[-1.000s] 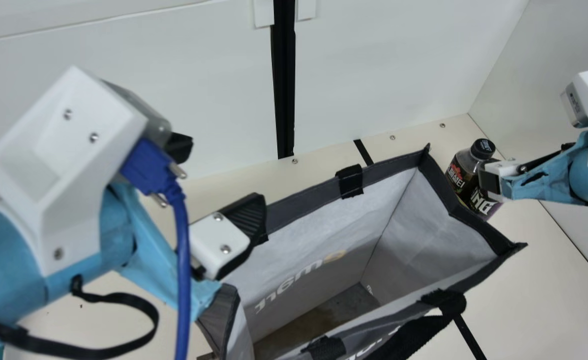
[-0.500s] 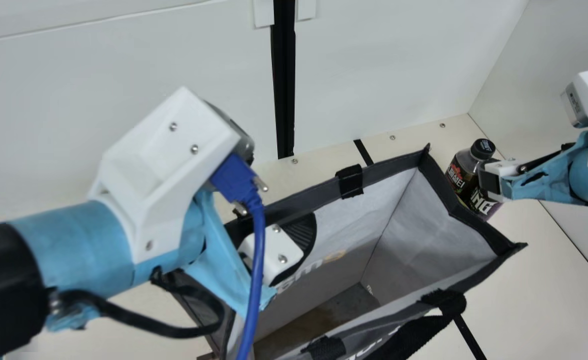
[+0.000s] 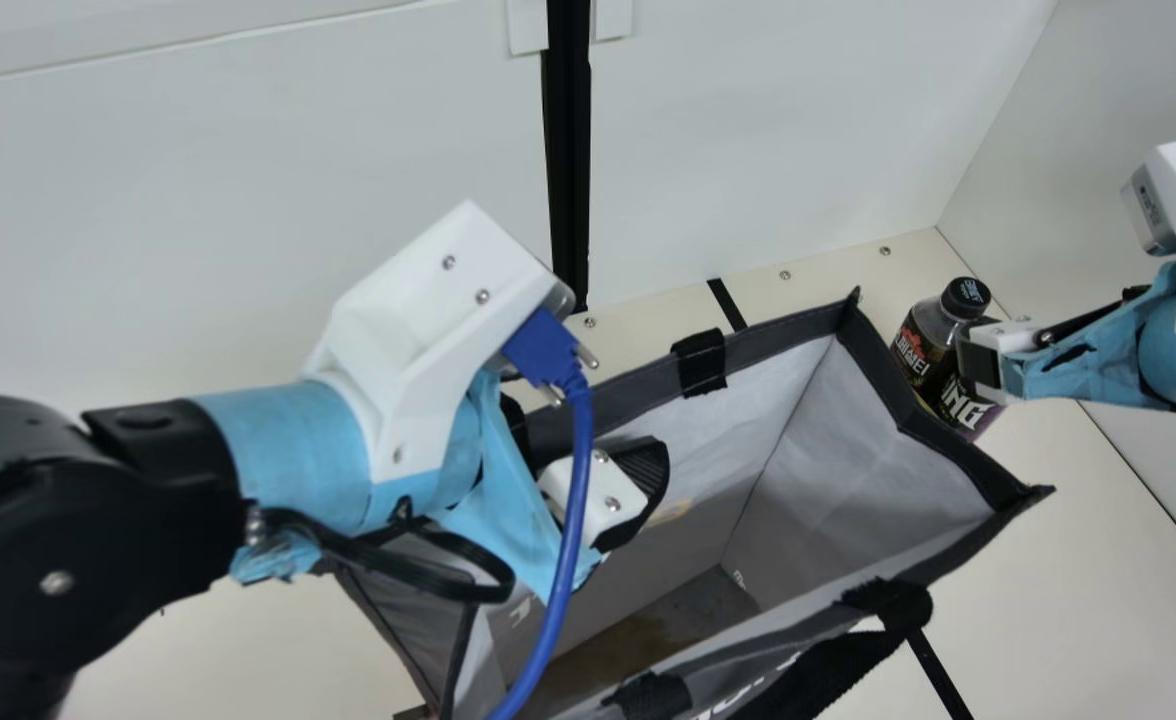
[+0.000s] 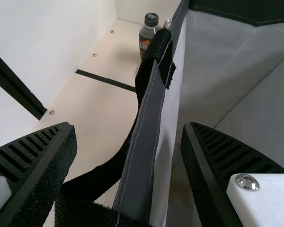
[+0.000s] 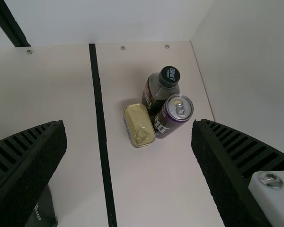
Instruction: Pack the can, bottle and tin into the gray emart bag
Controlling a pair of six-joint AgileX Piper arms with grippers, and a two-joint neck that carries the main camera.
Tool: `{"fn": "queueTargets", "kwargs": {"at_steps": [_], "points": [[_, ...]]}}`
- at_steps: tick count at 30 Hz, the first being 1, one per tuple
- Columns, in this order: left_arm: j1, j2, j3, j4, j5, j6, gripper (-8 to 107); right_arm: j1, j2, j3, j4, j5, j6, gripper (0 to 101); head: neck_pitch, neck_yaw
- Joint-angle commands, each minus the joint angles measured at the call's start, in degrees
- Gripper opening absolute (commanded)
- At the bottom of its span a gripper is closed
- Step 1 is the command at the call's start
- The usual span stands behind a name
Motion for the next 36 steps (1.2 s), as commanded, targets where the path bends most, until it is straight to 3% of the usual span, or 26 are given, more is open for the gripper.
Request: {"fn": "queueTargets", "kwargs": {"at_steps": [1, 5, 17, 25, 36], "points": [[-0.1, 0.3, 0.2, -0.2, 0.0, 0.1, 90, 0.0, 0.0, 0.0, 0.0, 0.0, 0.0, 91, -1.3, 0.0], [-0.3, 0.9, 0.6, -0.6, 0.0, 0.2, 90, 0.0, 0.0, 0.0, 0.0, 0.0, 0.0, 91, -1.3, 0.0], [-0.3, 1.1, 2.0, -0.3, 0.0, -0.6, 10, 0.0, 0.0, 0.0, 0.0, 0.0, 0.0, 91, -1.3, 0.0], [0.1, 0.1, 1.4, 3.8, 0.0, -4.2, 10, 0.0, 0.0, 0.0, 0.0, 0.0, 0.0, 91, -1.3, 0.0], [-0.4, -2.2, -0.9, 16.4, 0.0, -12.3, 10, 0.0, 0.0, 0.0, 0.0, 0.0, 0.0, 91, -1.3, 0.0]]}}
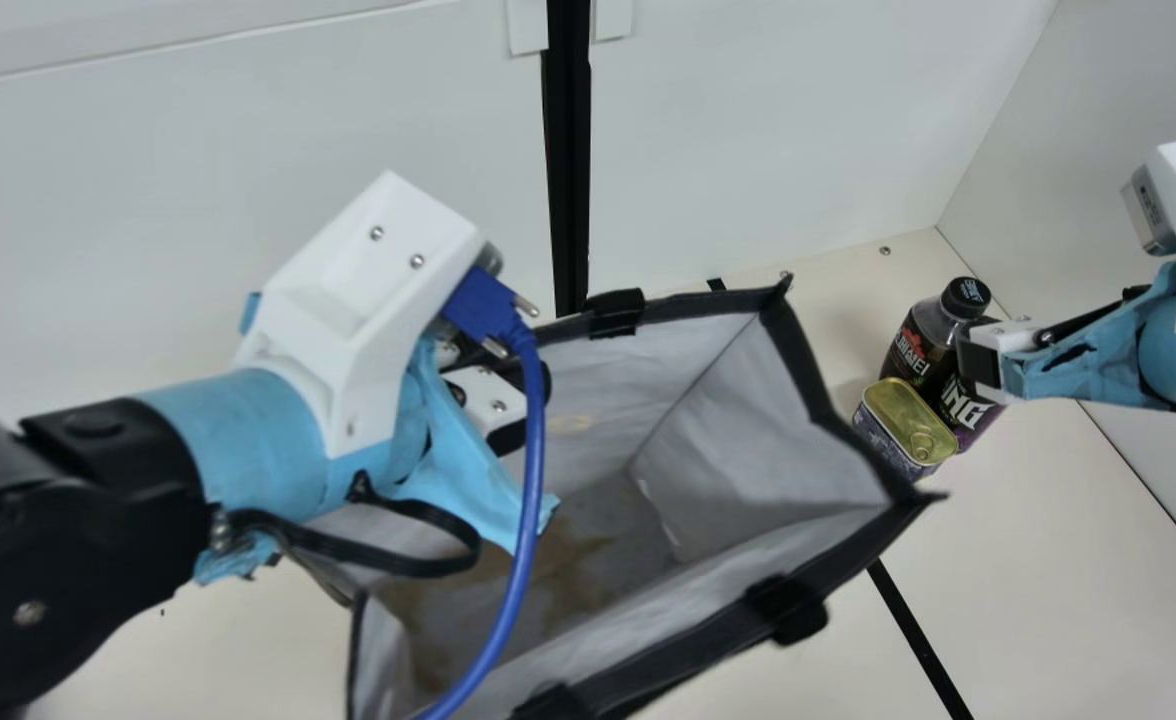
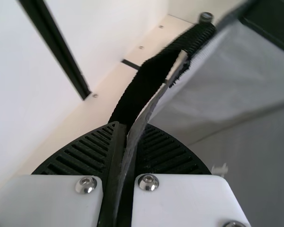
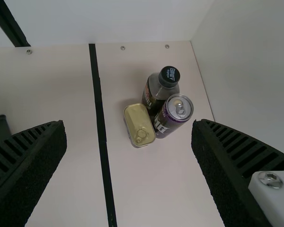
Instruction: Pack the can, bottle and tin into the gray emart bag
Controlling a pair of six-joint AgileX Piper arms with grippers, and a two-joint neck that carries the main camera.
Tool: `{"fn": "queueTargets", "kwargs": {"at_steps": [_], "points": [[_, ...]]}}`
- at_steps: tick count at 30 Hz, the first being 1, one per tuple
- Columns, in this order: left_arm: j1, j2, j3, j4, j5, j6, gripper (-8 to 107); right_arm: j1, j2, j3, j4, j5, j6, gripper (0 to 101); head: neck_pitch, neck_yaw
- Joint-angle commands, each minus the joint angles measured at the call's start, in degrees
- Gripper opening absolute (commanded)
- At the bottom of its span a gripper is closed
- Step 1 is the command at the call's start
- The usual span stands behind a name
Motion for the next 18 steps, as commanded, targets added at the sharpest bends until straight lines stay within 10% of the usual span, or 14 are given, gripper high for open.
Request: {"fn": "queueTargets", "kwargs": {"at_steps": [1, 18], "points": [[-0.1, -0.4, -0.2, 4.2, -0.1, -1.9, 10, 0.0, 0.0, 0.0, 0.0, 0.0, 0.0, 91, -1.3, 0.0], [-2.9, -7.7, 7.2, 30.5, -0.1, -17.7, 10, 0.0, 0.0, 0.0, 0.0, 0.0, 0.0, 91, -1.3, 0.0]]}}
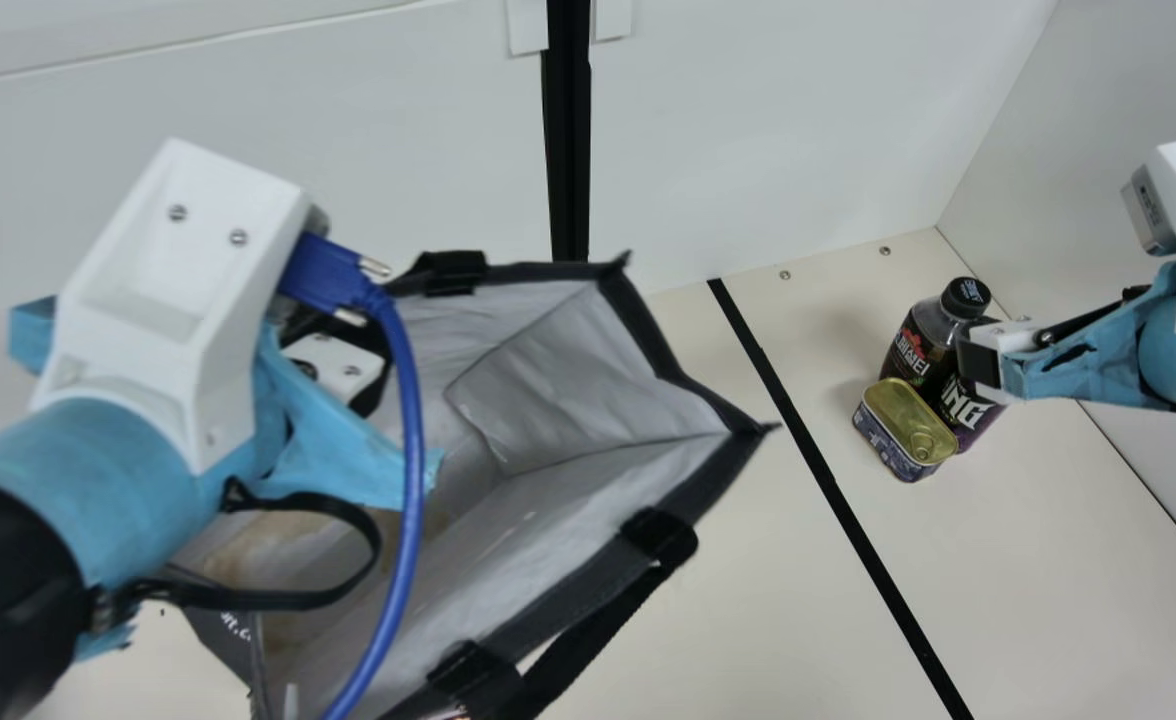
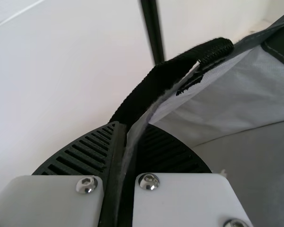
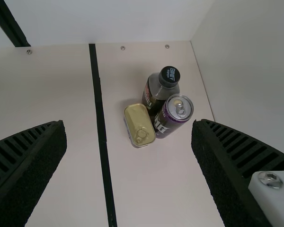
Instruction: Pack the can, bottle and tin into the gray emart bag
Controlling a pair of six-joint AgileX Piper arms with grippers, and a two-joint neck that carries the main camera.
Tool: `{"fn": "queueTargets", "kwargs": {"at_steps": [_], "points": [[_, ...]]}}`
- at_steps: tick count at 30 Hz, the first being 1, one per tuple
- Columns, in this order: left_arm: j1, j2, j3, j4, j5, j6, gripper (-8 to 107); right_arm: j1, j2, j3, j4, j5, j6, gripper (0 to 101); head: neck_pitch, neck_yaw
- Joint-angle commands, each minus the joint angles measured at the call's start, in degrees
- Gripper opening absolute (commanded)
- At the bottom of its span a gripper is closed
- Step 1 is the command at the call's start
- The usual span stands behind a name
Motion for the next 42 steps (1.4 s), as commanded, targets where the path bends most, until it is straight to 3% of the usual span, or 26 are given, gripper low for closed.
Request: {"fn": "queueTargets", "kwargs": {"at_steps": [1, 14, 24, 33, 42], "points": [[-0.3, -1.1, 2.2, 6.0, 0.0, -2.9, 10, 0.0, 0.0, 0.0, 0.0, 0.0, 0.0, 91, -1.3, -0.1], [-2.1, -8.3, 18.1, 29.9, 0.0, -16.9, 10, 0.0, 0.0, 0.0, 0.0, 0.0, 0.0, 91, -1.3, -0.1], [-2.5, -11.3, 30.2, 42.9, 0.0, -26.7, 10, 0.0, 0.0, 0.0, 0.0, 0.0, 0.0, 91, -1.3, -0.1], [-3.9, -11.5, 38.9, 48.0, 0.0, -34.2, 10, 0.0, 0.0, 0.0, 0.0, 0.0, 0.0, 91, -1.3, -0.1], [-6.4, -10.2, 43.3, 48.1, 0.0, -39.3, 10, 0.0, 0.0, 0.0, 0.0, 0.0, 0.0, 91, -1.3, -0.1]]}}
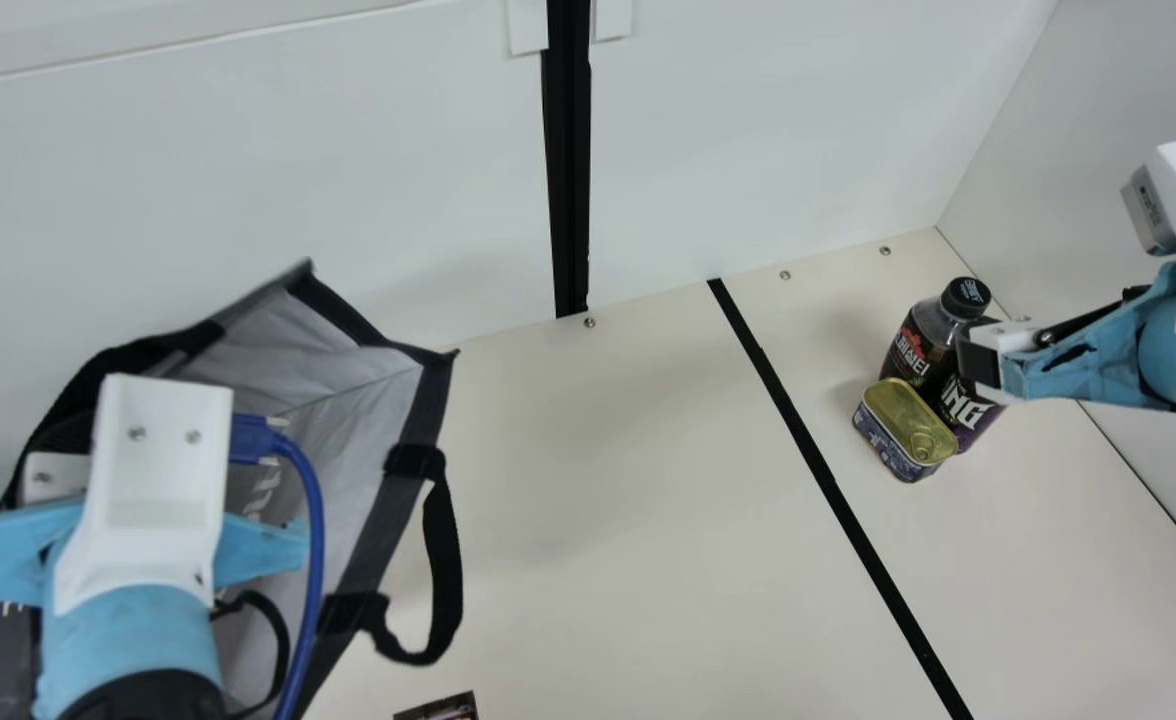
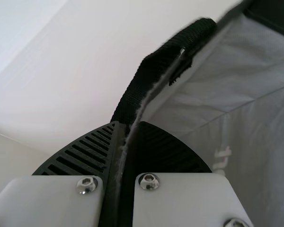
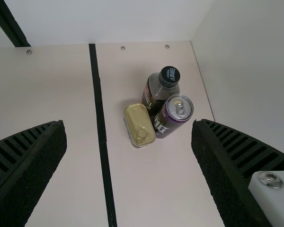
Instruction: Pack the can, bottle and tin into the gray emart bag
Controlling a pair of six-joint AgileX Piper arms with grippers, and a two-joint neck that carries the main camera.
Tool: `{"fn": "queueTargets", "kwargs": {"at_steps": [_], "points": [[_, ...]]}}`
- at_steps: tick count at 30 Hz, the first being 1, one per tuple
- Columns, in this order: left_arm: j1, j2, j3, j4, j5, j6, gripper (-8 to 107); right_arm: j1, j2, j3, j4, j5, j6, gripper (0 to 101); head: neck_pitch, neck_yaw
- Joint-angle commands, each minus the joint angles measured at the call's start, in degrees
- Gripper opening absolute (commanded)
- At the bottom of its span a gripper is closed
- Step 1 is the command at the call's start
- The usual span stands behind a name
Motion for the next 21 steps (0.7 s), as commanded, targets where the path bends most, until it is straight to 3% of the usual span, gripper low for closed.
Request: {"fn": "queueTargets", "kwargs": {"at_steps": [1, 10, 21], "points": [[-0.4, 0.3, 0.5, -0.4, 0.1, -1.0, 10, 0.0, 0.0, 0.0, 0.0, 0.0, 0.0, 91, -1.3, -0.1], [-3.3, 1.6, 1.1, -3.4, 0.1, -3.7, 10, 0.0, 0.0, 0.0, 0.0, 0.0, 0.0, 91, -1.3, -0.1], [-6.4, 2.2, -2.5, -12.9, 0.1, -6.5, 10, 0.0, 0.0, 0.0, 0.0, 0.0, 0.0, 91, -1.3, -0.1]]}}
